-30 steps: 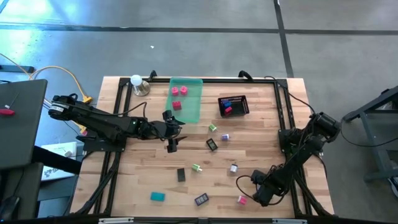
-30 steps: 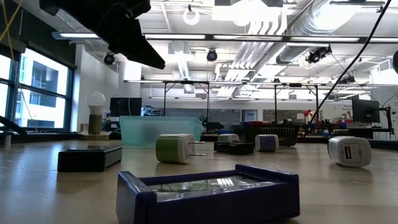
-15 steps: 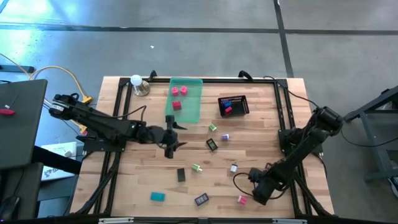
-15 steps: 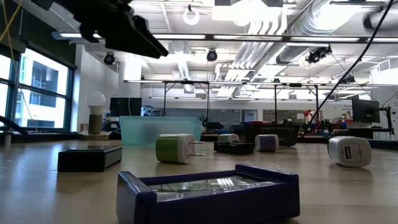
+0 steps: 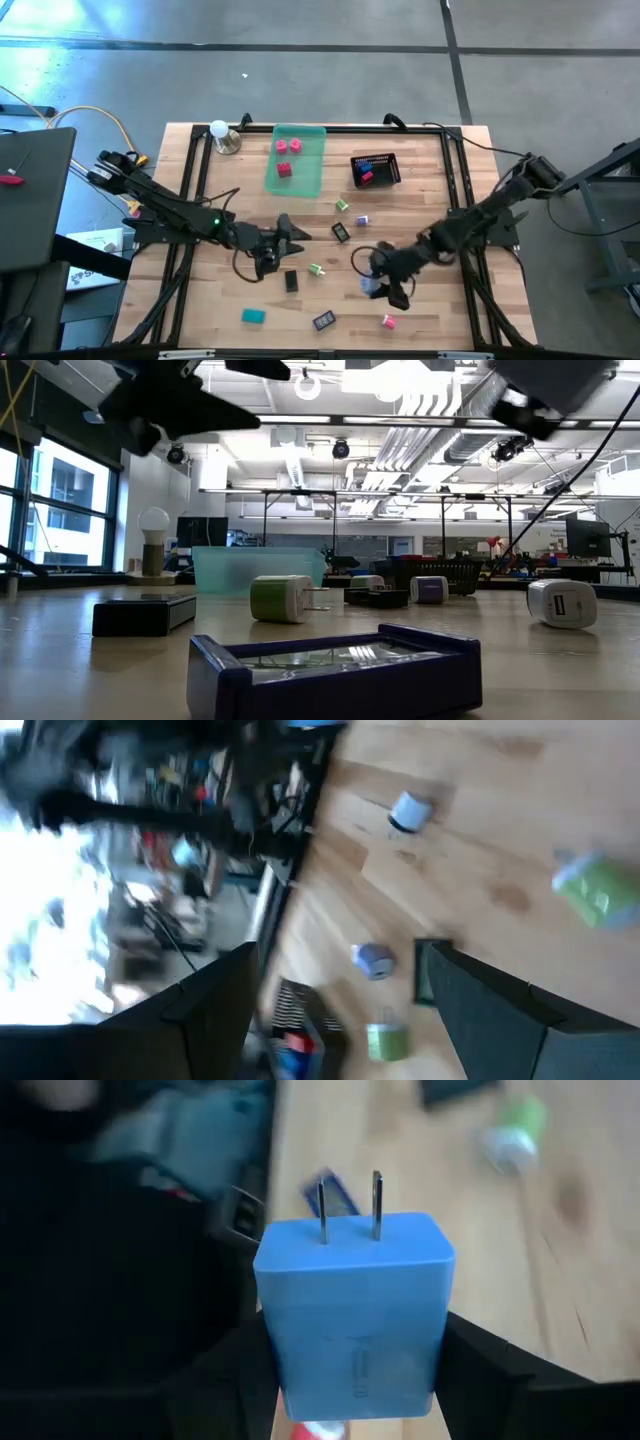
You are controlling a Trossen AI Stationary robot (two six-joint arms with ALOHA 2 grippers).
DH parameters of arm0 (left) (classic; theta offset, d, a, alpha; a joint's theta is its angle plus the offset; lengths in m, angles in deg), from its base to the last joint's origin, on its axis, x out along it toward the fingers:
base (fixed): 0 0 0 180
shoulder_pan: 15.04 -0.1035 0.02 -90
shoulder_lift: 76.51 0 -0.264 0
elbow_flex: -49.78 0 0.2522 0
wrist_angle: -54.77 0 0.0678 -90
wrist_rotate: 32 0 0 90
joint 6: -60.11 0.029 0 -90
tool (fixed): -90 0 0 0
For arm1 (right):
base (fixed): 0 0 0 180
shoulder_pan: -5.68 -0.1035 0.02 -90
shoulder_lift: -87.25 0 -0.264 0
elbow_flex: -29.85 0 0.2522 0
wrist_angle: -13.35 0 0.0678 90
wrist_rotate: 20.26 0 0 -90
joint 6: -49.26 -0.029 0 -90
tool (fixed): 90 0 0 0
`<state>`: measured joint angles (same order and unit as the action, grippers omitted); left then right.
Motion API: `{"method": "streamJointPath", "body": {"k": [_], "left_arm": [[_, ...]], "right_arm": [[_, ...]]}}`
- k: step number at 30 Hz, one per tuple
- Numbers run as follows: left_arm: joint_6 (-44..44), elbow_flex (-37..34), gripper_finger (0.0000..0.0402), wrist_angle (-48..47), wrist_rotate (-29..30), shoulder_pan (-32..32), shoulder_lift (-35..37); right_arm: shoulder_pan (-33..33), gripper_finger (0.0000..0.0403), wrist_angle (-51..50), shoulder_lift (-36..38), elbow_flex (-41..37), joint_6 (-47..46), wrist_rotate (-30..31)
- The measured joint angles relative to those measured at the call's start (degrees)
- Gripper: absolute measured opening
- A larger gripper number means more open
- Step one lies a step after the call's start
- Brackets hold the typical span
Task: Pick & Place Office items
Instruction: Put the light purple charger adapter into the green bin
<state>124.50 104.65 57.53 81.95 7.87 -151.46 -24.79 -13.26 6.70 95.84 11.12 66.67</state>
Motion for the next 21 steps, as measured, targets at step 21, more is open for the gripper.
{"method": "streamJointPath", "body": {"k": [21], "left_arm": [[6.8,0.0,0.028,14.9,0.3,-1.4,-4.4]], "right_arm": [[16.6,0.0194,23.8,-12.6,0.0,27.5,-22.6]]}}
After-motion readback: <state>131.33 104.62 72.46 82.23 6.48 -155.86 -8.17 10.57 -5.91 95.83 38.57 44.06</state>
